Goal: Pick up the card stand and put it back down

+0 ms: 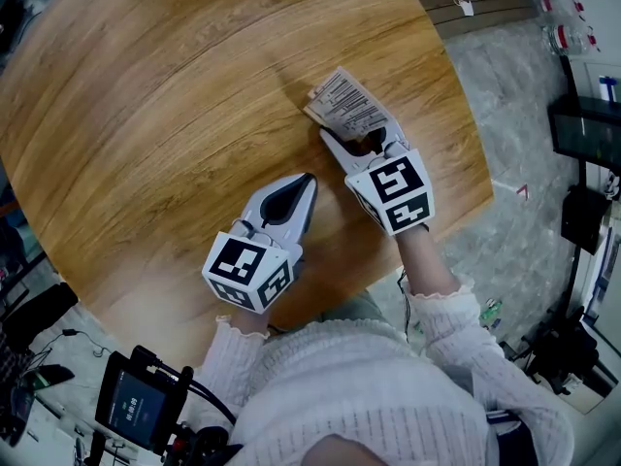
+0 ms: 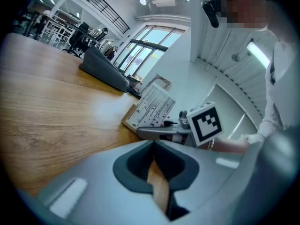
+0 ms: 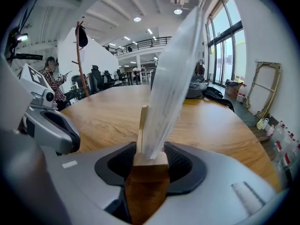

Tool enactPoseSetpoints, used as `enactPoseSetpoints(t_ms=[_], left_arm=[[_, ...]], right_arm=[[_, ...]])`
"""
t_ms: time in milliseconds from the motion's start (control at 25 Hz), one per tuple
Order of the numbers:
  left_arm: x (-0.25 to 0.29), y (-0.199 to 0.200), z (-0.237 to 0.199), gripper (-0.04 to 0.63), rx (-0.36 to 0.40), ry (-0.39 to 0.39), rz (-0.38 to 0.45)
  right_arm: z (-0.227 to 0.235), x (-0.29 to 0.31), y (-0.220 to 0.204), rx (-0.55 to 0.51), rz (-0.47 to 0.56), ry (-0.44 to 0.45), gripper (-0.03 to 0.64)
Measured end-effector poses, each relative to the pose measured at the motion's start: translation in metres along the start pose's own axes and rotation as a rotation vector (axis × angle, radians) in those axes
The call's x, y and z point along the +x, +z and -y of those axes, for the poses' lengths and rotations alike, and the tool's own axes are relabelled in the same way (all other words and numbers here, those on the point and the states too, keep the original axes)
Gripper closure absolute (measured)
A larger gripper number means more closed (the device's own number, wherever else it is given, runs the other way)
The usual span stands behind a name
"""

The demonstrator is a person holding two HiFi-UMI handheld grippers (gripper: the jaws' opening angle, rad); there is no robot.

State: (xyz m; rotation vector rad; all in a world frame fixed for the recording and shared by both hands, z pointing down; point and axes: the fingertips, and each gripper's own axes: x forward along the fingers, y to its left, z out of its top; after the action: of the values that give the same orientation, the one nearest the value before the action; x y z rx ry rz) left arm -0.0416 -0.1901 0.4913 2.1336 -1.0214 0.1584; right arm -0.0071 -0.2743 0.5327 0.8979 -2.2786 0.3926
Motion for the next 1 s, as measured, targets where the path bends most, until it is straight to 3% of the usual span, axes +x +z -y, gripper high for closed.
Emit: enactPoseSetpoints(t_ms=[440, 760, 1000], left_arm=[[-0.012, 0.015, 0.013, 0.588, 0.071, -0.01, 0.025], [-0.042, 0.061, 0.068, 0.588, 0.208, -0.011, 0.106], [-0.067, 0.054, 0.12, 0.588, 0.274, -0.039, 0.135]], right_arm=[[-0.018, -0.038, 0.023, 0.033, 0.109, -0.008, 0.43], [-0.035, -0.116, 0.061, 0.014, 0.211, -0.014, 0.43], [-0.054, -0.176, 0.072, -0.006, 0.291, -0.036, 0.43]])
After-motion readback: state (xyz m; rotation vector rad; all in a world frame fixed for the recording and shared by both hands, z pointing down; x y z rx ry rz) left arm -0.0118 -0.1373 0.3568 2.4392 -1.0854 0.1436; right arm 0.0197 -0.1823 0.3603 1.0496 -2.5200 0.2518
